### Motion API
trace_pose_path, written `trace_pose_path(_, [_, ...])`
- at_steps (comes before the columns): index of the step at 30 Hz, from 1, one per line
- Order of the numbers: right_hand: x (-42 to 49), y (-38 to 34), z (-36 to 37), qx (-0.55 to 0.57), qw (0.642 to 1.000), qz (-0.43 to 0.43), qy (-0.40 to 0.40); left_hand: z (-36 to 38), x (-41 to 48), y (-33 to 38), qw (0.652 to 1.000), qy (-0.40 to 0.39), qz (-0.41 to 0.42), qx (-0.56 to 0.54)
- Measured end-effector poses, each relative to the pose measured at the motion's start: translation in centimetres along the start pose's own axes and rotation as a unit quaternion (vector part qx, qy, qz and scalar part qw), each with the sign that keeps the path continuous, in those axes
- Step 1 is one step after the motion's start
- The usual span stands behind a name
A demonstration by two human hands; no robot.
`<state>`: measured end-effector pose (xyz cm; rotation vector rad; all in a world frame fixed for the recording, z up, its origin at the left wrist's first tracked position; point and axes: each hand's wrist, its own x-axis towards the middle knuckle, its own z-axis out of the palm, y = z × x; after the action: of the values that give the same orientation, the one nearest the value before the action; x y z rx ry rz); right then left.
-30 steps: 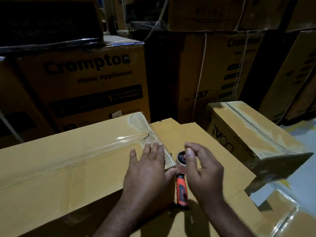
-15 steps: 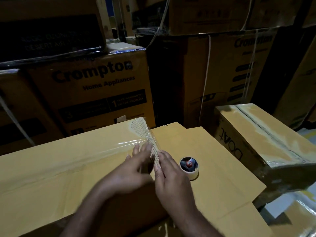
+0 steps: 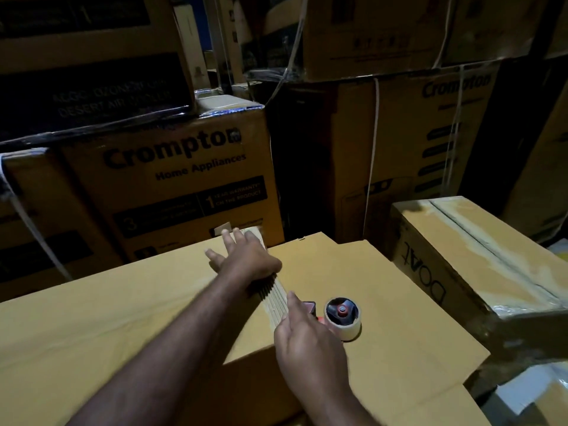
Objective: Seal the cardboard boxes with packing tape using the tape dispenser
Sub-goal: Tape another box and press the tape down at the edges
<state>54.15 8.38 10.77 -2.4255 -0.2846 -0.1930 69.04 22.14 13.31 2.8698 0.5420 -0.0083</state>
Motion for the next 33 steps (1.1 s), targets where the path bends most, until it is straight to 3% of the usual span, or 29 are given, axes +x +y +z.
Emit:
trace_pose_path(6, [0.0, -0.5, -0.9, -0.002, 1.000, 0.019, -0.015, -1.6, 5.5, -0.8, 0.999, 0.016, -0.018, 0.026])
trace_pose_path(10, [0.5, -0.5, -0.6, 0.016, 0.999, 0.040, -0.004, -1.1, 8.9, -0.6, 1.000, -0.003, 0.024, 0.019])
trace_pose_path(16, [0.5, -0.3, -0.3, 0.003, 0.998, 0.058, -0.002, -1.3, 10.6, -0.3, 0.994, -0.057, 0.065, -0.070])
trace_pose_path(22, [1.7, -0.7, -1.4, -0.055, 0.996, 0.029, -0.064, -0.3, 11.7, -0.9, 0.992, -0.038, 0.096, -0.076])
trace_pose_path(27, [5.7, -0.7, -0.8, -0.074, 0.990, 0.033, -0.111, -0.2, 11.2, -1.1, 0.993, 0.022, 0.116, -0.011])
trace_pose_path(33, [9.8, -0.1, 1.0, 0.094, 0.984, 0.084, -0.125, 0.3, 11.1, -0.7, 0.993, 0.035, 0.109, -0.009])
